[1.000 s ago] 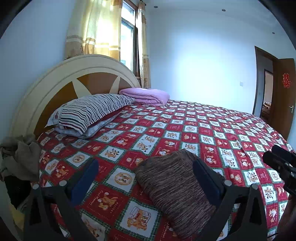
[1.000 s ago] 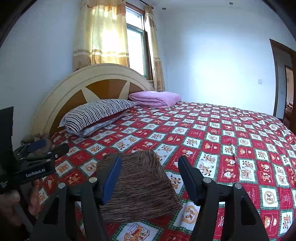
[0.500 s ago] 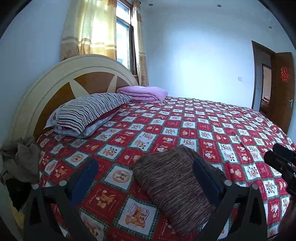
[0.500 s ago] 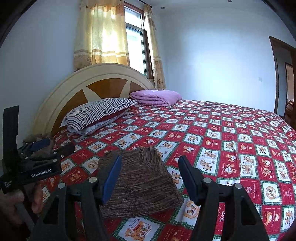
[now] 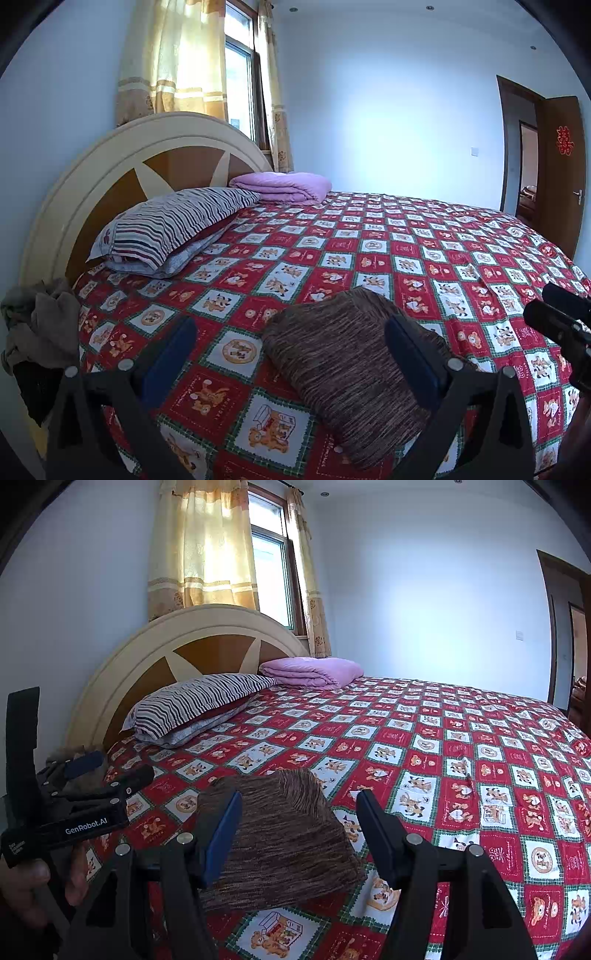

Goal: Fold small clothes

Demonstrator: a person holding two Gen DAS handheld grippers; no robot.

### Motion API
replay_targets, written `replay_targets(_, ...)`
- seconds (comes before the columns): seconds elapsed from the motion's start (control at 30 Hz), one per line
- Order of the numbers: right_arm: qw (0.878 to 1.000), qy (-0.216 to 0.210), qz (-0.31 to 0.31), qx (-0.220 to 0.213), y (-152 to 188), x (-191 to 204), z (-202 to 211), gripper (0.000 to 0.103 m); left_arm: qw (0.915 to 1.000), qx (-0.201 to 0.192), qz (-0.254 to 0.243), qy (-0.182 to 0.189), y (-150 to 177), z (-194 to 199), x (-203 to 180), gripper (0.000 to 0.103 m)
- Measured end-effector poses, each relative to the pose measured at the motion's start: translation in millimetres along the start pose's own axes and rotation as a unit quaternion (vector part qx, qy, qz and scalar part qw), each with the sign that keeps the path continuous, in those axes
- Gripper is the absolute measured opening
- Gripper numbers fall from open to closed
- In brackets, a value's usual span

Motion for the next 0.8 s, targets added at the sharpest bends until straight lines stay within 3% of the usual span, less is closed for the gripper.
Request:
replay_targets(0.37,1.0,0.0,-0.001,-0.002,0.5,0.6,0.8,0.065,1.0,0.004,-0.006,0.001,0.6,-1.5,-1.8,0.103)
replay_targets(0.8,1.0,0.0,-0.005,-0.013,-1.3,0.7,5.8,0.065,0.9998,-0.018,-0.01,-0.006,-8.3,6.6,-0.4,0.103)
Point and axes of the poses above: each gripper's, at about its wrist camera, not at the fingertips, and z roughly against the way its jaws point, x to its left, y to its underside, the point moved 8 cm from there along -z, roughly the way its jaws point, and after that the axes turned 8 degrees about y, right-handed, at the moved point
